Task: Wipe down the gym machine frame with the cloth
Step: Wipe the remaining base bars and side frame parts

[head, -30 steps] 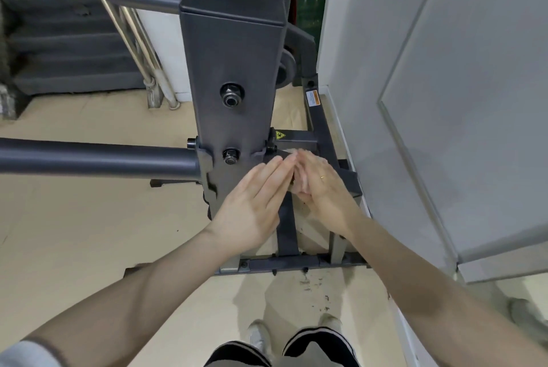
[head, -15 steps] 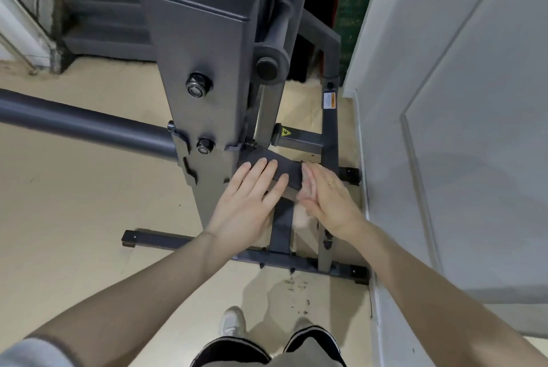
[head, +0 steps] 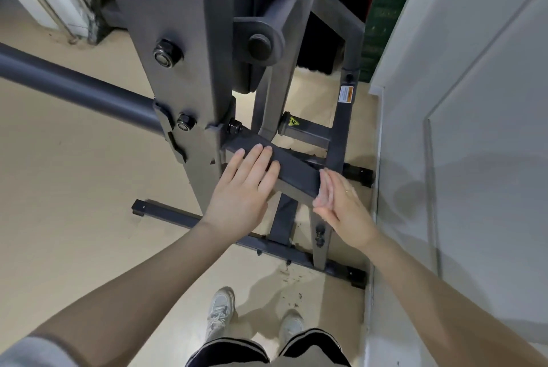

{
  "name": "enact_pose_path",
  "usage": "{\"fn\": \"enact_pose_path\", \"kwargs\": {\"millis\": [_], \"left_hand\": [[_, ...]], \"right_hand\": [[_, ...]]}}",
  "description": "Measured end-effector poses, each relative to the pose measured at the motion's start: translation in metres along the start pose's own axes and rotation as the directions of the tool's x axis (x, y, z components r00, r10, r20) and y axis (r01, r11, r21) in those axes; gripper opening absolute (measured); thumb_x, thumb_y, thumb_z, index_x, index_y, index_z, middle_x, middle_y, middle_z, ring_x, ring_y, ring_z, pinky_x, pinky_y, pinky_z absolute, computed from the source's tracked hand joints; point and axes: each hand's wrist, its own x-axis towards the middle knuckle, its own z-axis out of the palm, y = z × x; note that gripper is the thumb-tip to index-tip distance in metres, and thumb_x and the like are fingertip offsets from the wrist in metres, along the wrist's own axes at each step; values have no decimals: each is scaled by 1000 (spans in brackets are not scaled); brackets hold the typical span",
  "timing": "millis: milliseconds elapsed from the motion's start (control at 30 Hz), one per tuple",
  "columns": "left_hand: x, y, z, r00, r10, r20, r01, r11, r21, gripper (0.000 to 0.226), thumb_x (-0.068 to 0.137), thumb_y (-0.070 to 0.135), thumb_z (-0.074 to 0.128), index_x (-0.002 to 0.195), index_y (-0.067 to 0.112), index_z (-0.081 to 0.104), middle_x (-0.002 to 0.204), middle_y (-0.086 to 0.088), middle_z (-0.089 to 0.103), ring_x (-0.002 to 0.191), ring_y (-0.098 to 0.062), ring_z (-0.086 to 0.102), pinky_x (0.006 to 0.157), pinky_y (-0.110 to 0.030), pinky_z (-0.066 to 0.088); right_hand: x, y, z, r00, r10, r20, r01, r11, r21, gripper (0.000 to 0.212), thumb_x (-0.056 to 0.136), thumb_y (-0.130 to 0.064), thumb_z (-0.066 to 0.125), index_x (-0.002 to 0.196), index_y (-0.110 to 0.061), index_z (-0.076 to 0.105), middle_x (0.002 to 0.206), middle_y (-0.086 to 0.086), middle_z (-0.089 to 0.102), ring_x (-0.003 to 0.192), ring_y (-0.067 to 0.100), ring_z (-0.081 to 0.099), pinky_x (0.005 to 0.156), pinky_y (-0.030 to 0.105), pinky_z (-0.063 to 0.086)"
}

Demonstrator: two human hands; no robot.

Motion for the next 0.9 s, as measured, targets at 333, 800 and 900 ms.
{"fn": "enact_pose_path", "kwargs": {"millis": [333, 800, 900], "left_hand": [[3, -11, -1, 998, 52, -21, -53, 996, -70, 50, 67, 10, 66, 117, 3, 64, 129, -18, 57, 122, -34, 53, 107, -42, 26], [-17, -88, -43, 953, 269, -136, -291, 941, -175, 52, 82, -2, 26, 118, 0, 63, 124, -13, 61, 121, -32, 53, 106, -46, 29], [-20, -105, -40, 939, 311, -150, -333, 931, -153, 53, 80, -3, 27, 120, -1, 62, 127, -16, 59, 119, -35, 55, 106, -45, 30]], "right_hand": [[24, -46, 3, 968, -248, -43, 242, 964, -108, 66, 102, -30, 40, 152, -12, 1, 160, 2, 0, 145, 7, -9, 114, 18, -13], [62, -146, 29, 948, -153, -279, 144, 988, -52, 75, 89, -9, 62, 148, 0, 18, 157, 14, 16, 147, 23, 10, 120, 32, 5], [43, -122, 43, 927, -116, -356, 24, 967, -254, 73, 94, -18, 58, 151, -8, 14, 159, 4, 14, 147, 14, 7, 121, 34, 5]]}}
